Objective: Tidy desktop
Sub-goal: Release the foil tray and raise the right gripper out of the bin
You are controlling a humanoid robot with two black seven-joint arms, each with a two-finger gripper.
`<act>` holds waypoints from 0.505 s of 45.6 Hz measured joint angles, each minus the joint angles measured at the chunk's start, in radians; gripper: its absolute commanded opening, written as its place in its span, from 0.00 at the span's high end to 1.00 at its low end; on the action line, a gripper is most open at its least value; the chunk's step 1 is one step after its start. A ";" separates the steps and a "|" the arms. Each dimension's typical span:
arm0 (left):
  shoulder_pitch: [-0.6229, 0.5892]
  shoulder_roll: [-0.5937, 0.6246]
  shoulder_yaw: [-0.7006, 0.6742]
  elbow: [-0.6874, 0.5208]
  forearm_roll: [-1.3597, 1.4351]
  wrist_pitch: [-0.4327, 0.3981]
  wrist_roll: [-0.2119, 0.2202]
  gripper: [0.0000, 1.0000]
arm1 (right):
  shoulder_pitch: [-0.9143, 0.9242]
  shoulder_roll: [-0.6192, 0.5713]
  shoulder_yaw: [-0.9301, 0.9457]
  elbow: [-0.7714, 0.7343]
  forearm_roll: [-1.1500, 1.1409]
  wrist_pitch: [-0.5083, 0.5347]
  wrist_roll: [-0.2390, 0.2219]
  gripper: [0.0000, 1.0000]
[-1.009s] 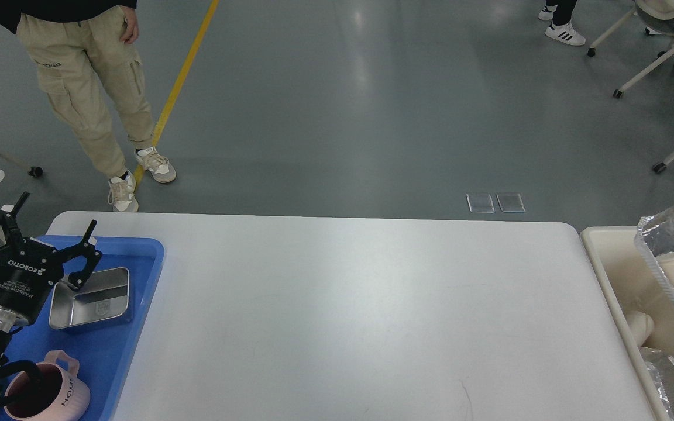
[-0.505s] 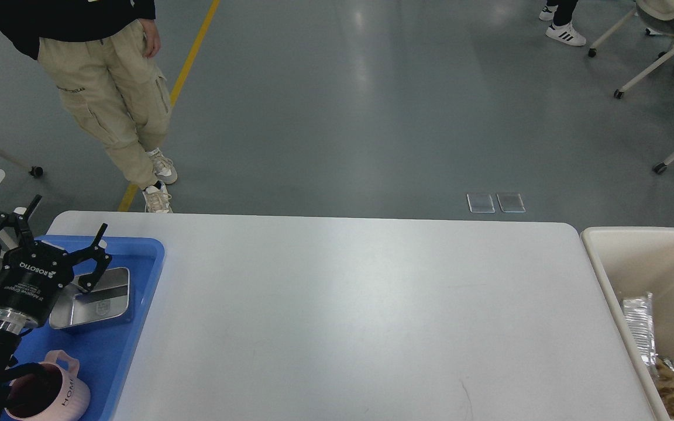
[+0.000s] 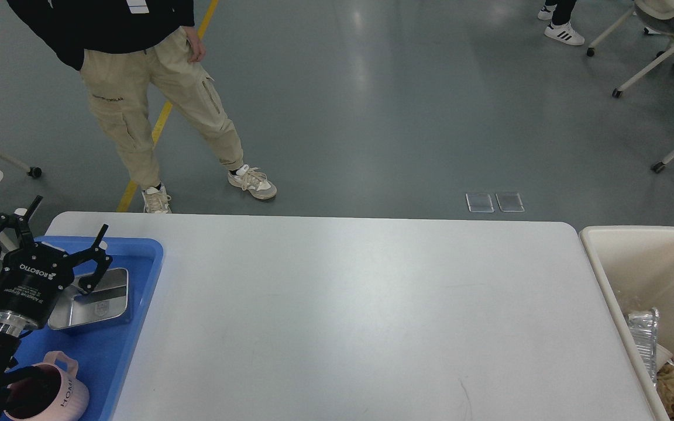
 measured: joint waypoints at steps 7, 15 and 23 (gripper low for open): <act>0.008 0.004 -0.007 0.004 0.001 -0.003 0.000 0.03 | 0.115 0.094 0.015 0.005 -0.083 -0.009 -0.002 0.00; 0.011 0.007 -0.009 0.009 0.002 -0.005 0.000 0.03 | 0.160 0.185 0.228 0.016 -0.090 0.004 -0.005 0.00; 0.020 0.010 -0.011 0.011 0.002 -0.005 -0.001 0.03 | 0.129 0.253 0.616 0.099 -0.086 0.079 -0.007 0.00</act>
